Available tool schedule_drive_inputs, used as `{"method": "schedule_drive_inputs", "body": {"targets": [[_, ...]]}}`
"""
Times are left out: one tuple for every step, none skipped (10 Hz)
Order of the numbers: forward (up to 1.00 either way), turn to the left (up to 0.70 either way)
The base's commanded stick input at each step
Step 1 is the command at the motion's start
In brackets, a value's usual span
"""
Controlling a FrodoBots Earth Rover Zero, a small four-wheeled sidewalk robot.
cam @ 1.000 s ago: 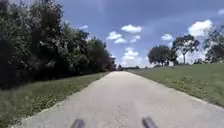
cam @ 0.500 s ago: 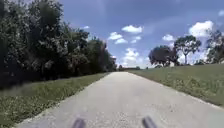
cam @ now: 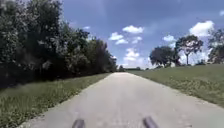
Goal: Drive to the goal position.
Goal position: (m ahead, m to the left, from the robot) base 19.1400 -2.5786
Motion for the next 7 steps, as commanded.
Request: {"method": "schedule_drive_inputs", "body": {"targets": [[0.70,0.00],[0.70,0.00],[0.70,0.00],[0.70,0.00],[0.70,0.00],[0.70,0.00],[0.70,0.00]]}}
